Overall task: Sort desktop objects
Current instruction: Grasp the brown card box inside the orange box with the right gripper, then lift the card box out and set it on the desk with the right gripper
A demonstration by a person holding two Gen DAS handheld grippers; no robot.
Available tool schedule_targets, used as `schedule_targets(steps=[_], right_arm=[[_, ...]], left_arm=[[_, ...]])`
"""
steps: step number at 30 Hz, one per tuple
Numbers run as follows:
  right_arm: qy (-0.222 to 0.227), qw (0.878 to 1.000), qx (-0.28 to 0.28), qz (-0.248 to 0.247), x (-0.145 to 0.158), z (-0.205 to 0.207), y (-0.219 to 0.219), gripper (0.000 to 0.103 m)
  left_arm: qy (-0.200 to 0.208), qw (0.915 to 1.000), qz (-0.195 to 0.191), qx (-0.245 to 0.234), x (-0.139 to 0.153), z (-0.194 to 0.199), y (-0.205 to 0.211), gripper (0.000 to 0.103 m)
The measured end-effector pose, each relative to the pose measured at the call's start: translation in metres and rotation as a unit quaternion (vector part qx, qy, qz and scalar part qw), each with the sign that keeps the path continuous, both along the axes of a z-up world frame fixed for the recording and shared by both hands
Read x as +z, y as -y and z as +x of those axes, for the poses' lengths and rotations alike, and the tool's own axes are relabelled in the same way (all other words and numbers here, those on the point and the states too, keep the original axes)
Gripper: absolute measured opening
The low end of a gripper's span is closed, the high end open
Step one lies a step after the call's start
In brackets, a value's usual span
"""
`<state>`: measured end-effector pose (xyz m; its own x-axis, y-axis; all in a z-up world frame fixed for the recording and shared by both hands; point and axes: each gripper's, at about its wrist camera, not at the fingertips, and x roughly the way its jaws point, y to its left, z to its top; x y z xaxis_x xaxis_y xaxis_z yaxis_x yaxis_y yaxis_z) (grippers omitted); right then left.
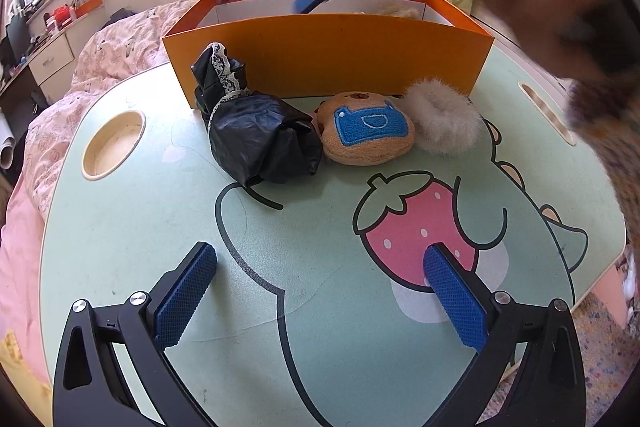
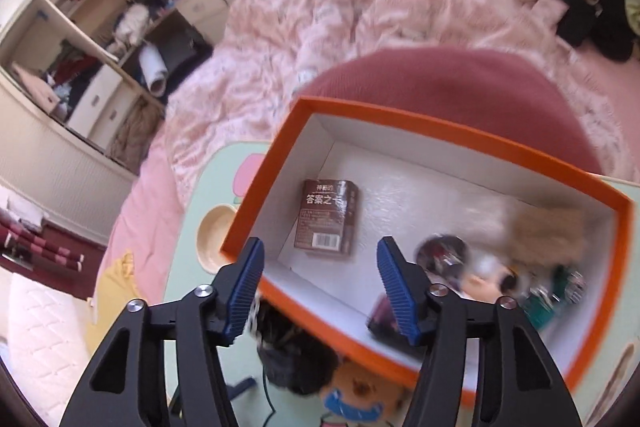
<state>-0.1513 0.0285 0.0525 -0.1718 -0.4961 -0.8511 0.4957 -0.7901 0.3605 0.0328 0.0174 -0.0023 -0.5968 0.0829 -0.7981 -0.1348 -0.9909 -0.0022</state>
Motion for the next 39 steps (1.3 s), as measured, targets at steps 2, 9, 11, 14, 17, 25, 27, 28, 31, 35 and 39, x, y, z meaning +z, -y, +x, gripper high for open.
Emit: schedule_targets(steps=[2, 9, 11, 14, 17, 25, 27, 28, 31, 35, 39], right_arm=[[0.000, 1.000, -0.001, 0.031, -0.012, -0.008, 0.016, 0.055], [-0.029, 0.992, 0.018, 0.118, -0.034, -0.016, 0.041, 0.054], [-0.019, 0.993, 0.017, 0.114, -0.035, -0.017, 0.037, 0.041], [-0.019, 0.994, 0.002, 0.106, -0.032, -0.016, 0.027, 0.040], [-0.062, 0.994, -0.008, 0.092, -0.016, -0.009, 0.012, 0.040], [-0.155, 0.987, -0.040, -0.010, 0.061, 0.062, -0.082, 0.040], [-0.170, 0.983, -0.058, 0.025, 0.061, 0.085, -0.104, 0.040], [-0.174, 0.982, -0.068, 0.028, 0.059, 0.097, -0.117, 0.040], [-0.170, 0.979, -0.107, 0.034, 0.044, 0.122, -0.152, 0.040], [-0.144, 0.974, -0.153, 0.083, 0.000, 0.135, -0.180, 0.040], [-0.089, 0.982, -0.150, 0.077, -0.033, 0.120, -0.178, 0.040]], left_arm=[[-0.001, 1.0000, 0.001, -0.001, 0.000, -0.001, 0.002, 0.103], [-0.002, 1.0000, 0.005, -0.002, -0.001, -0.001, 0.002, 0.103], [-0.002, 1.0000, 0.004, -0.003, 0.000, -0.002, 0.003, 0.103], [-0.003, 1.0000, 0.004, -0.003, 0.000, -0.003, 0.003, 0.103], [-0.003, 1.0000, 0.004, -0.003, 0.001, -0.004, 0.002, 0.103], [-0.003, 1.0000, 0.004, -0.004, 0.000, -0.004, 0.002, 0.103], [-0.003, 1.0000, 0.004, -0.004, 0.001, -0.004, 0.002, 0.103], [-0.003, 1.0000, 0.004, -0.004, 0.001, -0.004, 0.001, 0.103], [-0.003, 1.0000, 0.003, -0.003, 0.001, -0.006, 0.001, 0.103], [-0.002, 1.0000, 0.002, -0.002, 0.002, -0.009, 0.000, 0.103], [-0.002, 1.0000, 0.002, -0.002, 0.002, -0.010, 0.000, 0.103]])
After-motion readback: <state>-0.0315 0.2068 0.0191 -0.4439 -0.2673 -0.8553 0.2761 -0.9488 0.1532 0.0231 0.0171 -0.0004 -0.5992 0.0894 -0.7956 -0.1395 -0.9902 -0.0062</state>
